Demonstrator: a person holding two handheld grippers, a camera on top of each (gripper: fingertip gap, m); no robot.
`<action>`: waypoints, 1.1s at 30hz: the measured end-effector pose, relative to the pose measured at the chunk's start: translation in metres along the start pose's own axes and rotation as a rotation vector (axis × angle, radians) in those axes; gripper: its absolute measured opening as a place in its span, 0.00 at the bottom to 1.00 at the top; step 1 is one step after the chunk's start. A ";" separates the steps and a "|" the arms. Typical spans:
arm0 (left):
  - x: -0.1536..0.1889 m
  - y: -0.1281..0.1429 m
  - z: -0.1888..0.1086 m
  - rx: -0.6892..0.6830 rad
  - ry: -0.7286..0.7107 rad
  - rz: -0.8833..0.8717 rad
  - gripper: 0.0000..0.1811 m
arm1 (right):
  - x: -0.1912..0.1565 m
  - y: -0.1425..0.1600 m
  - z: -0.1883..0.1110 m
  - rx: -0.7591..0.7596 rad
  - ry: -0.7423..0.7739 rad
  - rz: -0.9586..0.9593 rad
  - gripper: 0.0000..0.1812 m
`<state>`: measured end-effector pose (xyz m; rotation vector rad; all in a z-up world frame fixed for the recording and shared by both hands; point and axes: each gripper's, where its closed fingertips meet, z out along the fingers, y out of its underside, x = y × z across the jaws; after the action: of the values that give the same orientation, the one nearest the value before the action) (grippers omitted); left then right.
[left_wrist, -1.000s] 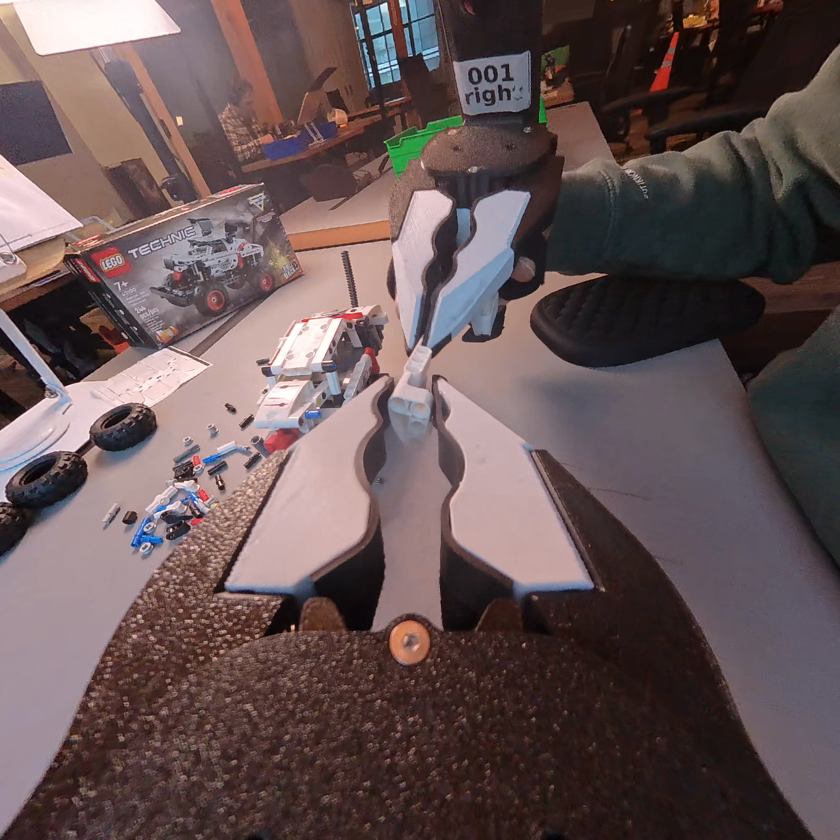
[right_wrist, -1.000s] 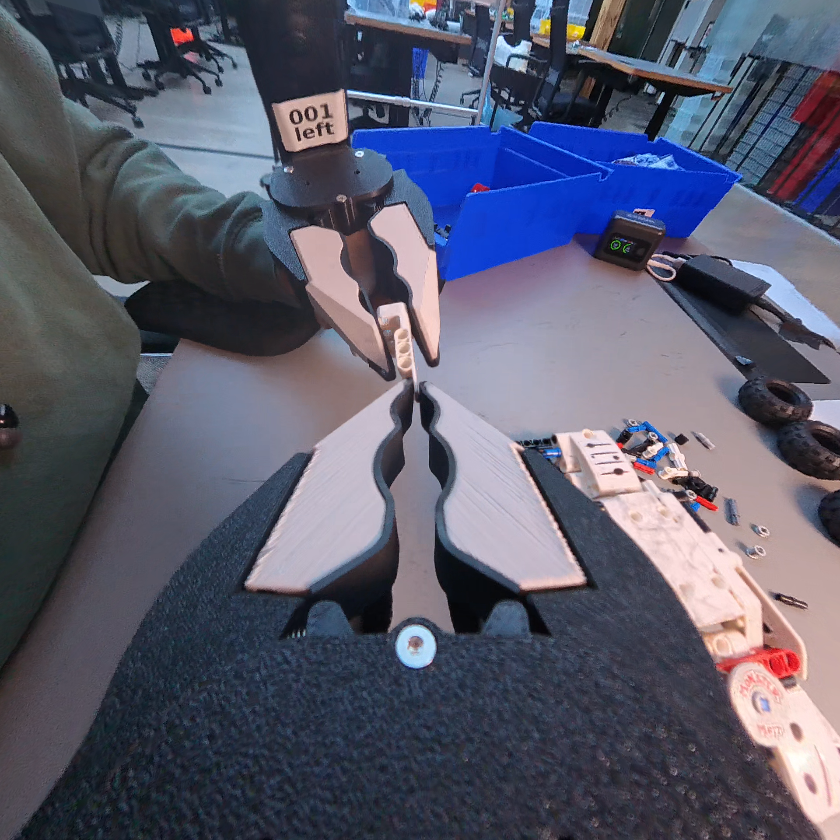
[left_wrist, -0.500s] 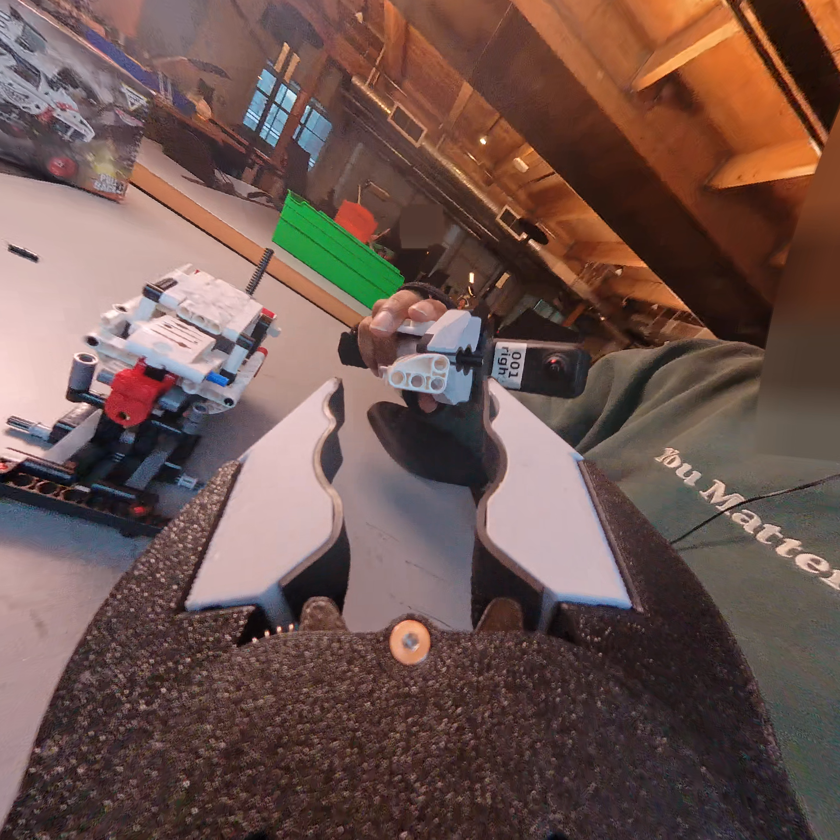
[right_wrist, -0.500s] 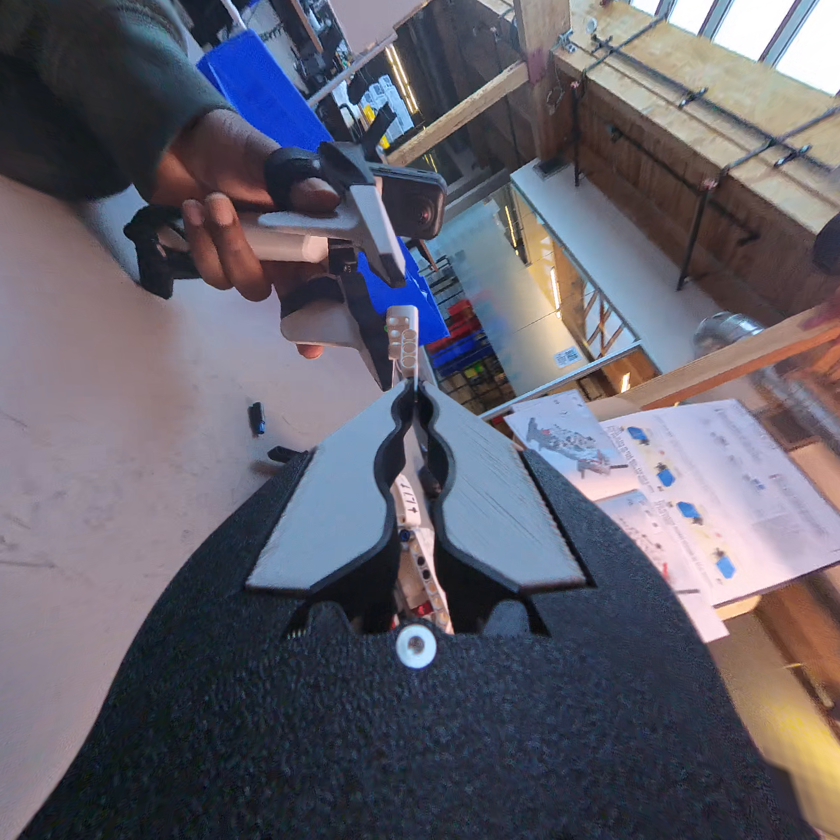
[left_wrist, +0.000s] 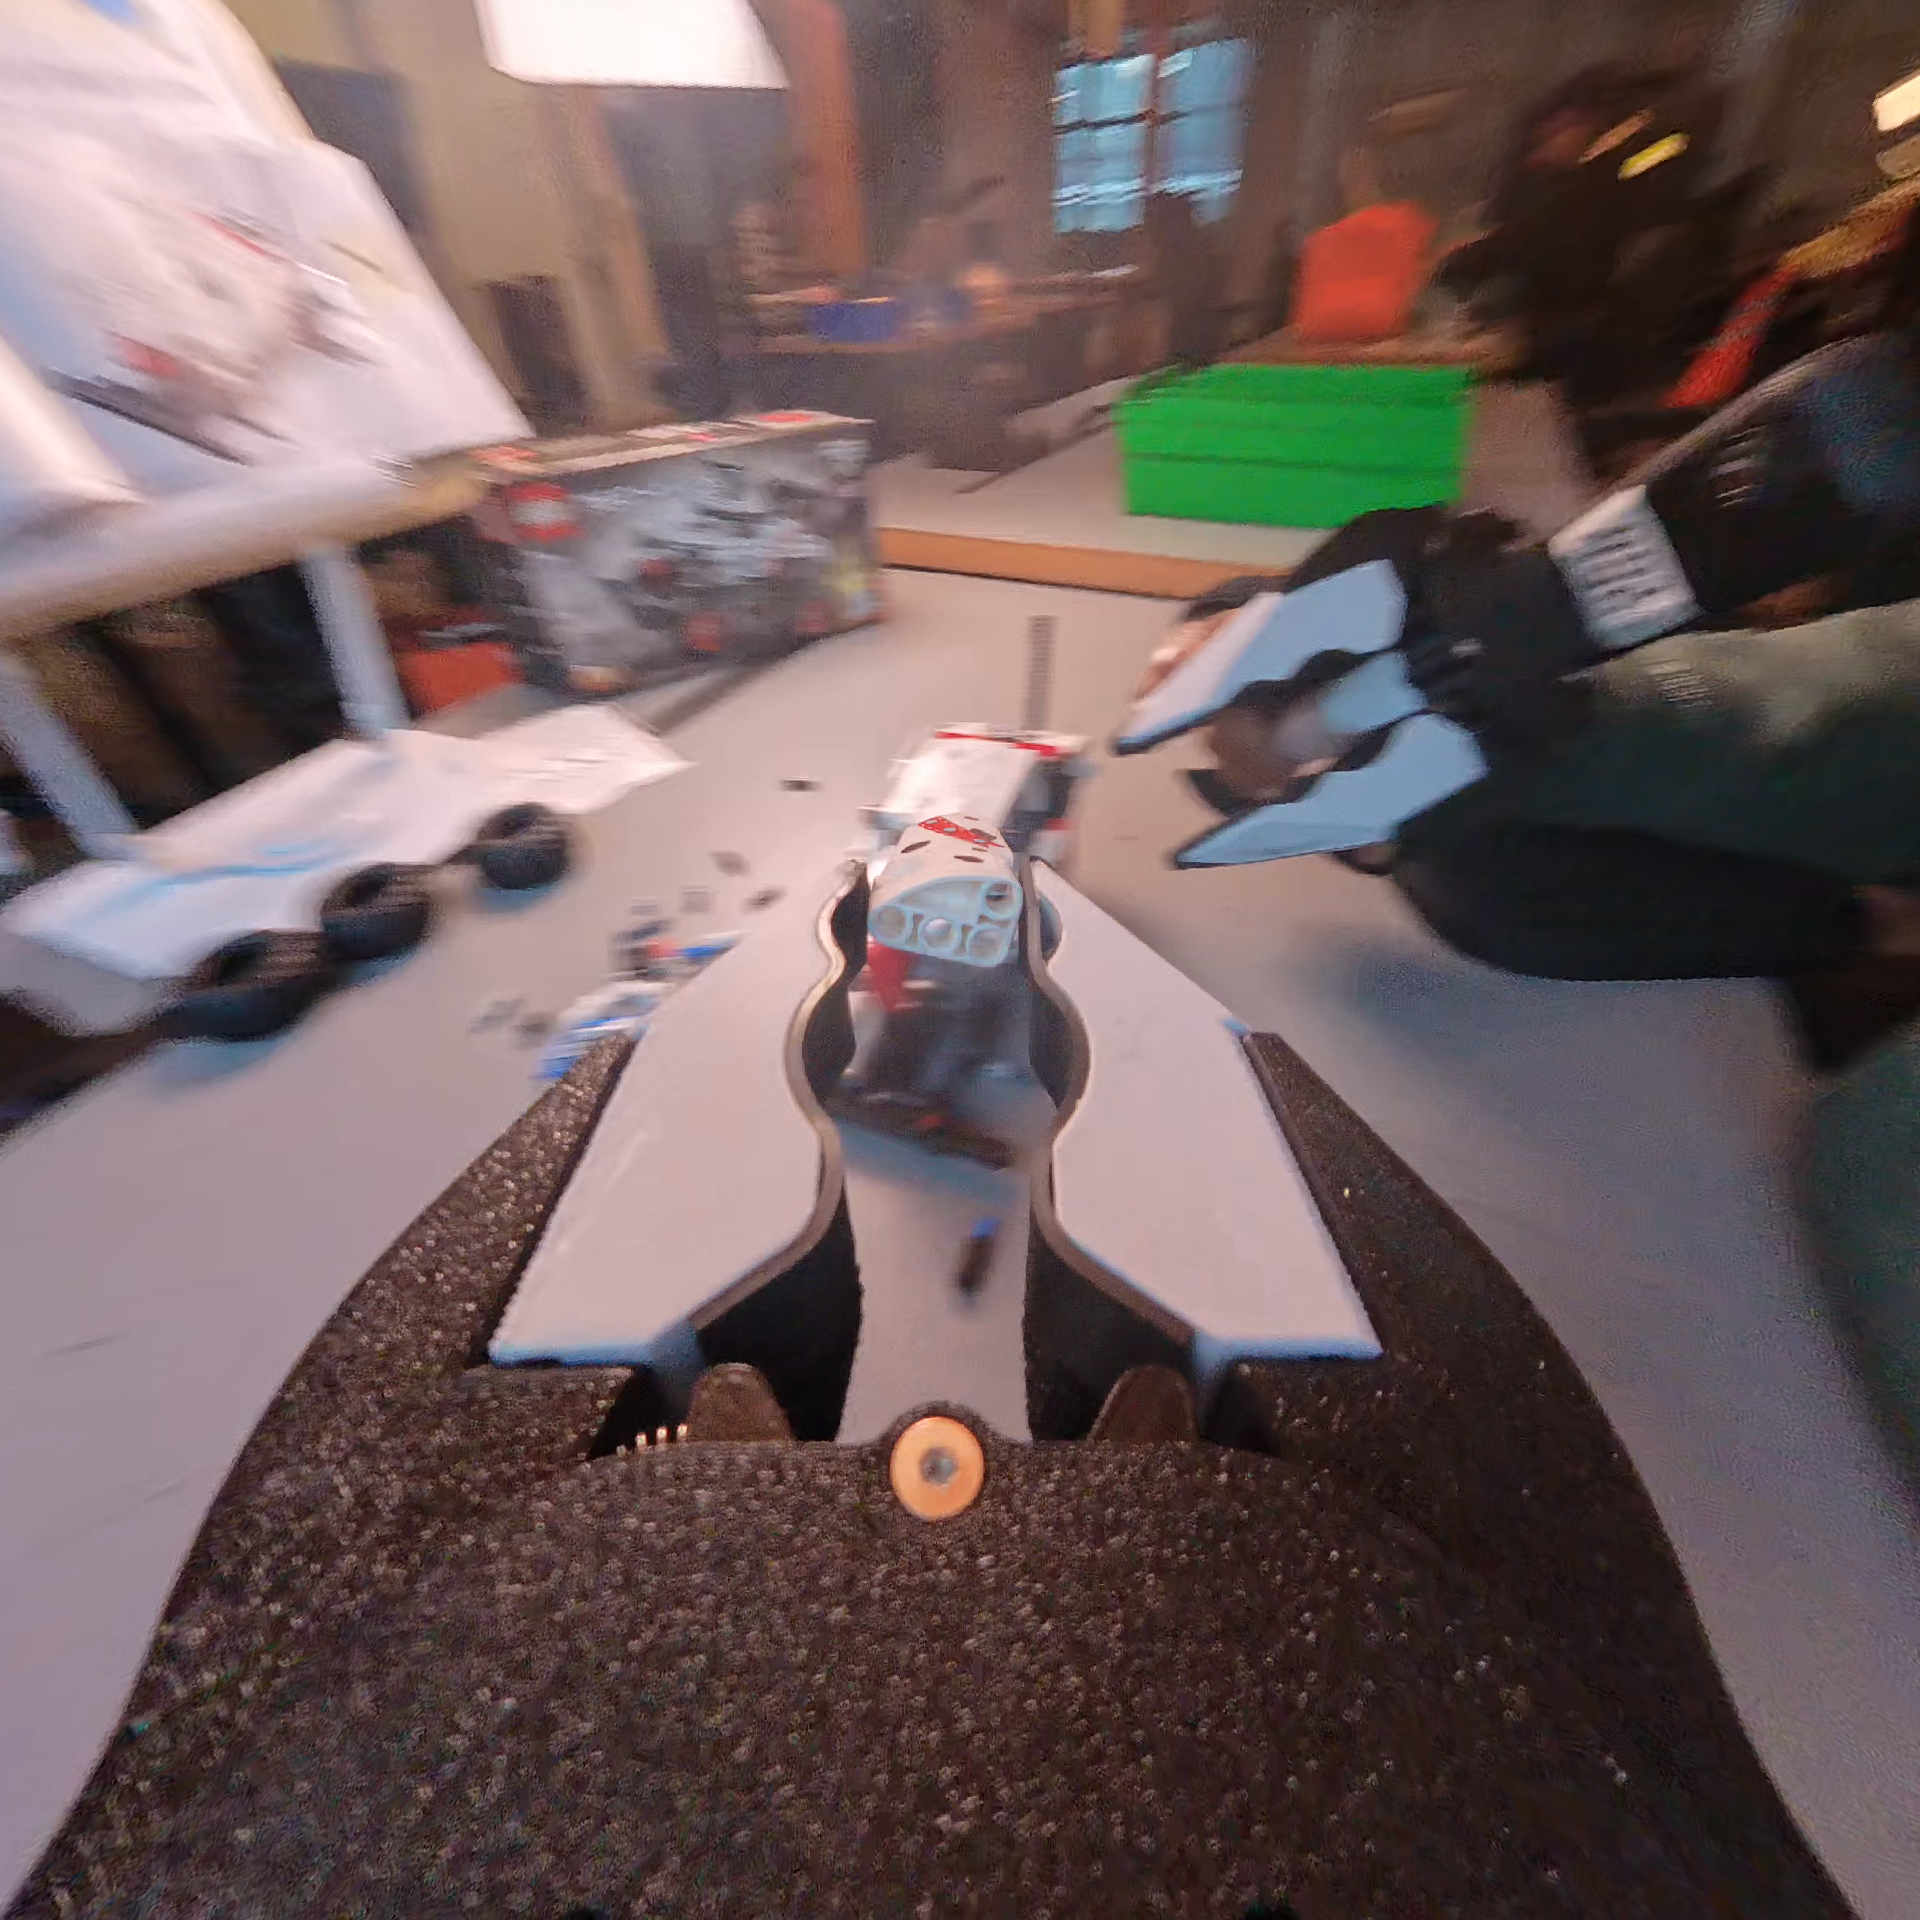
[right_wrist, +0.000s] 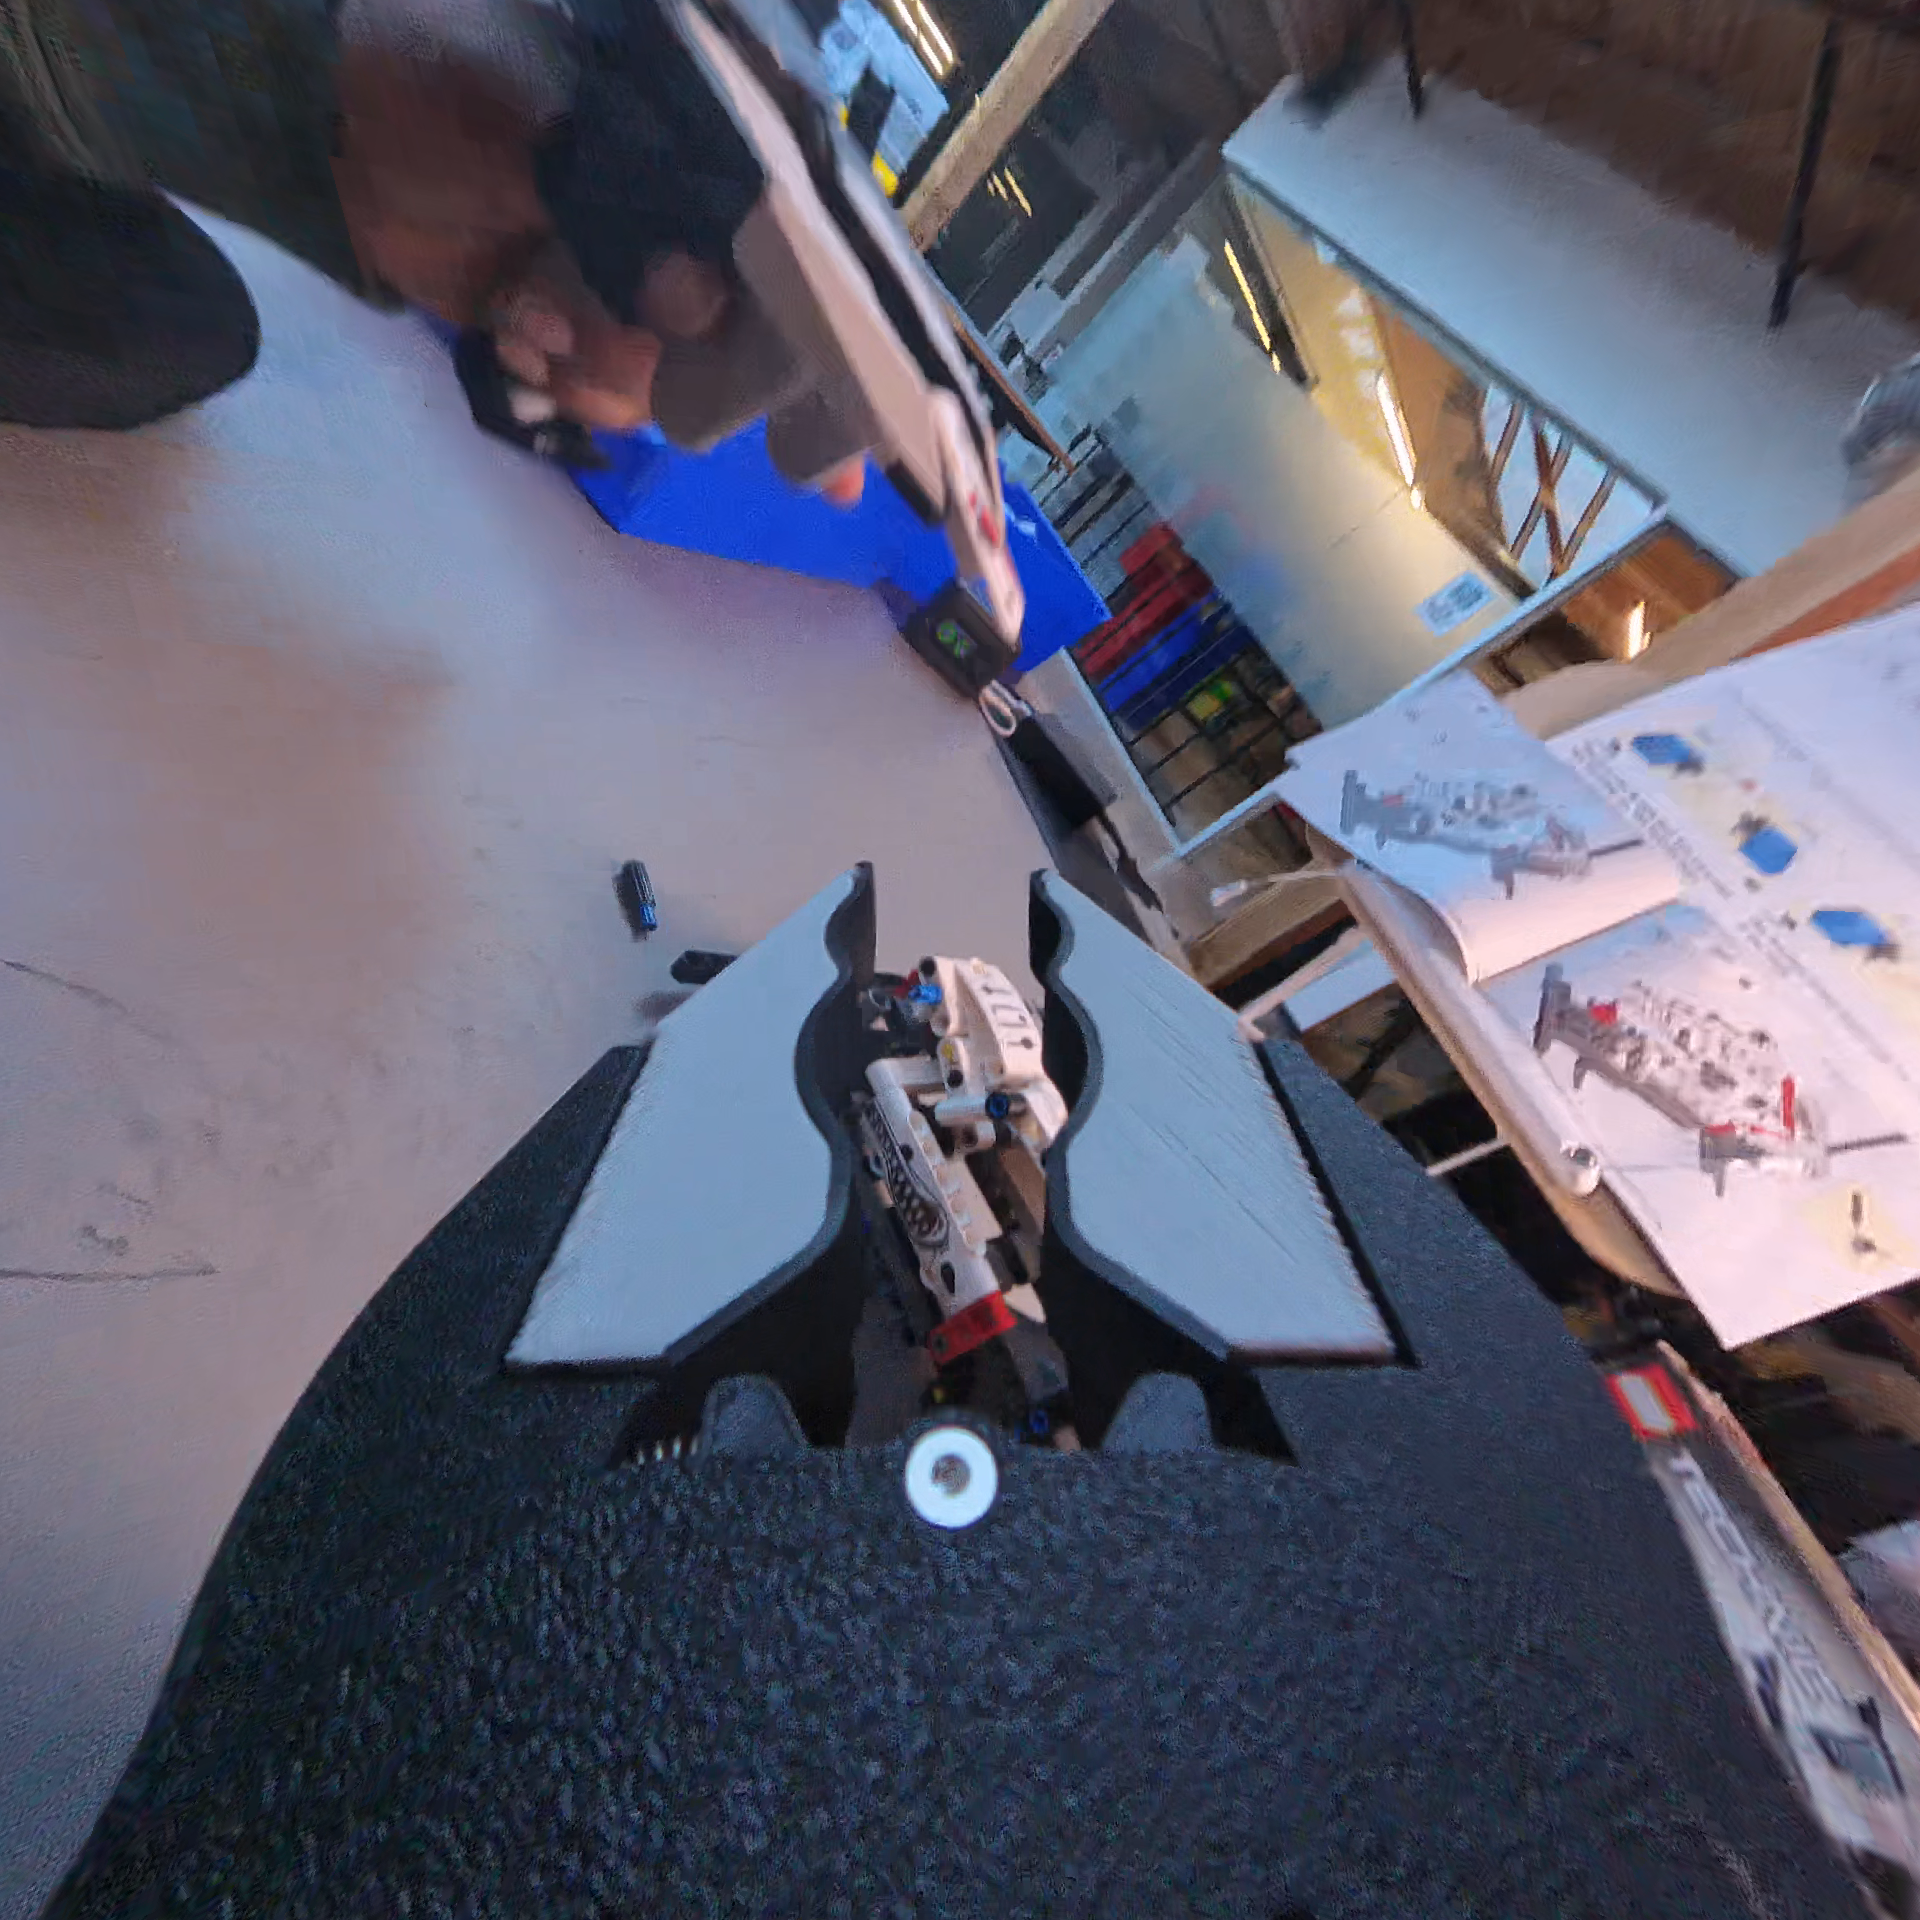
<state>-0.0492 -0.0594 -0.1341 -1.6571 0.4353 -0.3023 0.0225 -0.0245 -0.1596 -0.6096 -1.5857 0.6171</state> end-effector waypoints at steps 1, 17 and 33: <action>-0.030 -0.012 -0.020 -0.015 -0.173 0.085 0.15 | 0.004 0.008 0.000 -0.040 0.009 0.016 0.16; -0.209 0.138 -0.248 -0.627 -0.981 -0.401 0.16 | -0.016 0.040 0.004 -0.197 -0.076 0.042 0.11; -0.032 0.072 -0.014 -0.477 -0.118 0.052 0.27 | -0.018 0.051 0.005 -0.188 -0.125 0.297 0.10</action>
<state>-0.0914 -0.0643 -0.2022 -2.1109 0.4858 -0.0601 0.0212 -0.0008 -0.2086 -0.9754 -1.6969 0.7422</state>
